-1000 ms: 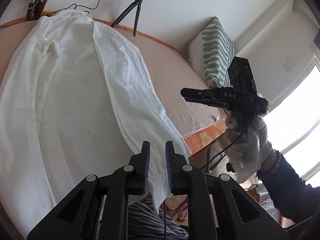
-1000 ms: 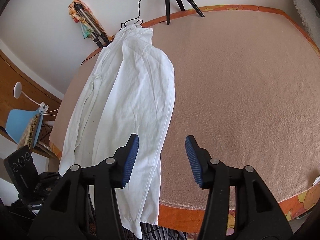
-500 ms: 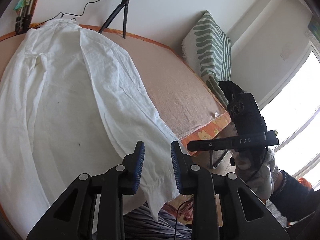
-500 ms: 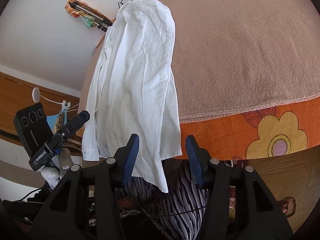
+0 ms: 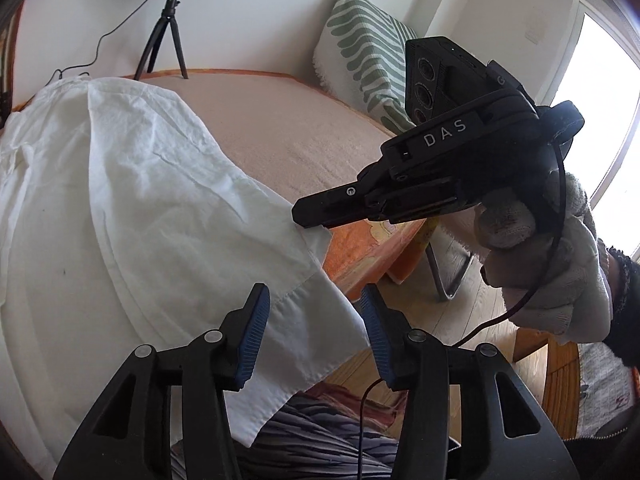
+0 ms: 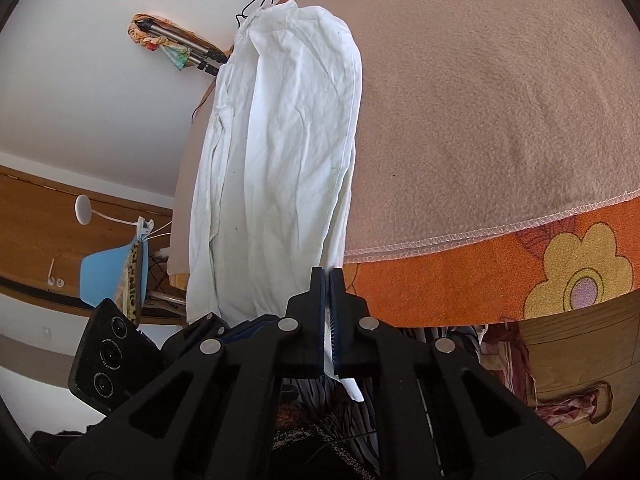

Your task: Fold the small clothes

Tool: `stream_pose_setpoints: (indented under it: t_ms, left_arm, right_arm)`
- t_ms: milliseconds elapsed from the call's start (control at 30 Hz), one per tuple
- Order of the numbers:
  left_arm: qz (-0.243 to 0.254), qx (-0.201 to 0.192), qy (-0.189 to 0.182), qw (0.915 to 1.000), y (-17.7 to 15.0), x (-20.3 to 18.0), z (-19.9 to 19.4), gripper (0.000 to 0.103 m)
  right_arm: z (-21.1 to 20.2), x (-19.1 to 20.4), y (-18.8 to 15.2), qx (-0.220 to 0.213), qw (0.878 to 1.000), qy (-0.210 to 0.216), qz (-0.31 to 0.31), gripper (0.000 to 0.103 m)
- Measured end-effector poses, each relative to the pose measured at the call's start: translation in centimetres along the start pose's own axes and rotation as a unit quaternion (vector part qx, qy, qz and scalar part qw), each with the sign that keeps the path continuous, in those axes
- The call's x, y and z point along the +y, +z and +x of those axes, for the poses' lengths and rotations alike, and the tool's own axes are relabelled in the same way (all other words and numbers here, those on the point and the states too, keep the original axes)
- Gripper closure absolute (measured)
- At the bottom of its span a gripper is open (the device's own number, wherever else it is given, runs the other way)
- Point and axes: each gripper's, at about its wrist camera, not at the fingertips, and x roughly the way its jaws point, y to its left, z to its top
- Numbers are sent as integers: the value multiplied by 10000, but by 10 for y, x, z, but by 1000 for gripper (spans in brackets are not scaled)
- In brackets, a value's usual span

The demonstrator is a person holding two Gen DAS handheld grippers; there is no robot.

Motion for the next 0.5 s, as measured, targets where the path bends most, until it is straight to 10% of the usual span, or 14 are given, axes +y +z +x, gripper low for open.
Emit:
stream_pose_setpoints:
  t_ms: [267,400,500]
  left_arm:
    - [-287,-62,282,9992,6,12,20,58]
    - [-758,-93,11,9971,4,30,25,90]
    - [-1147,-246,-229,9928,0,45,19,93]
  right_arm:
    - [1,36,5,42,9993,185,-312,99]
    - [8,39,4,143,9989,344,-292,100]
    - [7,46,2,164,9979,386,-500,100]
